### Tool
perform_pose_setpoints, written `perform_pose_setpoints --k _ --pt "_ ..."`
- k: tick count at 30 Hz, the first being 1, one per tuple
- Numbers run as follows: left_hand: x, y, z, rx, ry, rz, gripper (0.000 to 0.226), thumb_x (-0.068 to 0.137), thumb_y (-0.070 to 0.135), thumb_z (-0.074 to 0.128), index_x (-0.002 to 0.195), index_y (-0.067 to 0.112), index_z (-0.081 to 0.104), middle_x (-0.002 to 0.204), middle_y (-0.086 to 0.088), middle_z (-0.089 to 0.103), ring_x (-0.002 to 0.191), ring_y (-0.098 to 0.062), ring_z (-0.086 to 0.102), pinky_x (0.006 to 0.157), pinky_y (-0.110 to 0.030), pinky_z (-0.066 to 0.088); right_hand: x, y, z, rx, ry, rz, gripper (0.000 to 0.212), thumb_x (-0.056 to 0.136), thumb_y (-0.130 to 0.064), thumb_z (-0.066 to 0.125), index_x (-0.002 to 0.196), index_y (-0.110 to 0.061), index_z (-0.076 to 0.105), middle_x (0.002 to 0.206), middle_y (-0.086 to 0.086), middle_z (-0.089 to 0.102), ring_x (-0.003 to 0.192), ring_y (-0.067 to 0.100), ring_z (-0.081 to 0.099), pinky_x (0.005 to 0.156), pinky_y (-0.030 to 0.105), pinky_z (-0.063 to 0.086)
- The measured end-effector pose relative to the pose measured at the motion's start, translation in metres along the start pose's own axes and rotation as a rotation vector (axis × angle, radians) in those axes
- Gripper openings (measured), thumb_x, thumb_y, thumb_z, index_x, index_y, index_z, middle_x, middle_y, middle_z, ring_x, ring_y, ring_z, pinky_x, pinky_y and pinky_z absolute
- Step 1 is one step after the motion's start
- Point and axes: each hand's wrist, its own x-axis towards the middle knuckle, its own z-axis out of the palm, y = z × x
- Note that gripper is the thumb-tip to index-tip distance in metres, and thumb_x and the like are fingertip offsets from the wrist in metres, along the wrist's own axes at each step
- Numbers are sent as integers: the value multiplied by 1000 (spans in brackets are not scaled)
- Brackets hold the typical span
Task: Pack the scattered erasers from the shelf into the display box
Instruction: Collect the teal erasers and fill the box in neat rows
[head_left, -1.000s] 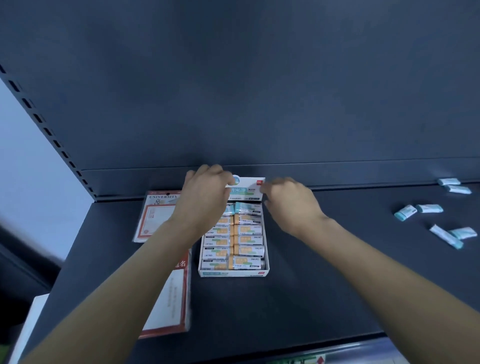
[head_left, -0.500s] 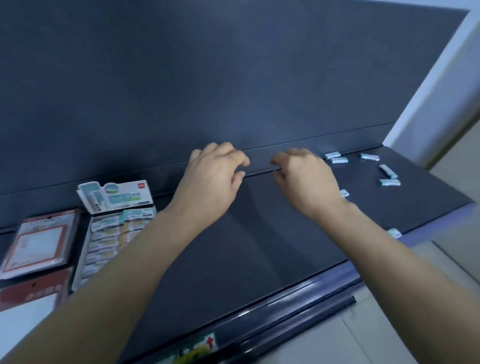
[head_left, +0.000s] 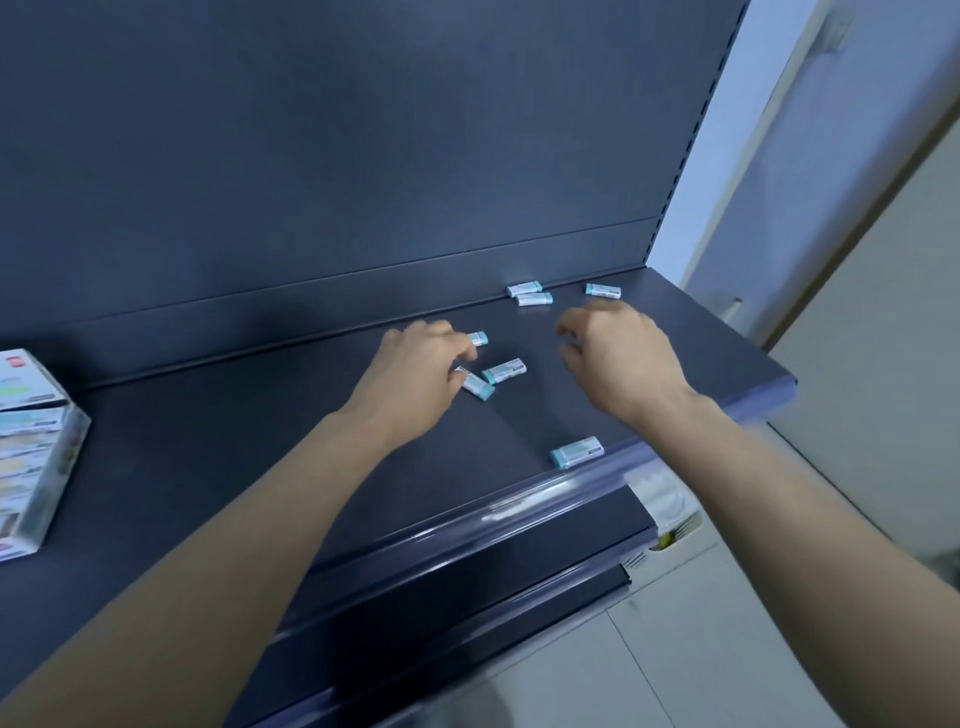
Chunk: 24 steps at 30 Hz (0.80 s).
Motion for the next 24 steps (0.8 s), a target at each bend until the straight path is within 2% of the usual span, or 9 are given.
perform_pose_setpoints --k 5,10,15,18,22,24 --pt "16 -7 15 86 -142 -35 23 92 19 51 113 19 59 113 -2 57 107 -24 50 94 -38 34 19 11 19 49 -48 -95 25 92 -9 48 112 -11 62 110 10 61 106 32 51 85 37 44" --pt "40 -23 42 88 -272 -16 30 90 18 54 120 21 56 124 1 54 117 -23 46 97 -40 35 40 11 41 28 -172 -176 31 94 -14 50 123 -17 59 120 8 59 114 30 49 93 40 45" --pt "65 -38 63 67 -376 14 38 87 18 59 124 23 54 131 2 52 122 -21 43 99 -38 34 65 14 63 -18 -283 -209 32 93 -12 49 124 -19 57 125 6 57 116 29 46 92 39 45" --pt "71 -44 69 59 -411 13 39 86 17 60 124 23 55 127 1 55 118 -22 45 98 -36 34 77 16 77 -19 -346 -235 30 92 -11 50 120 -19 58 126 6 57 117 29 46 92 39 45" --pt "74 -48 72 55 -441 -24 32 86 20 61 118 21 59 117 -1 57 112 -22 46 95 -34 34 88 18 93 -16 -434 -283 21 88 -13 52 107 -18 61 119 6 59 114 30 47 87 36 43" --pt "73 -49 74 34 -433 -59 26 85 21 62 110 18 63 111 -3 58 107 -23 48 92 -34 38 94 20 99 -10 -477 -319 25 88 -17 55 113 -19 60 123 6 58 117 30 46 91 37 43"
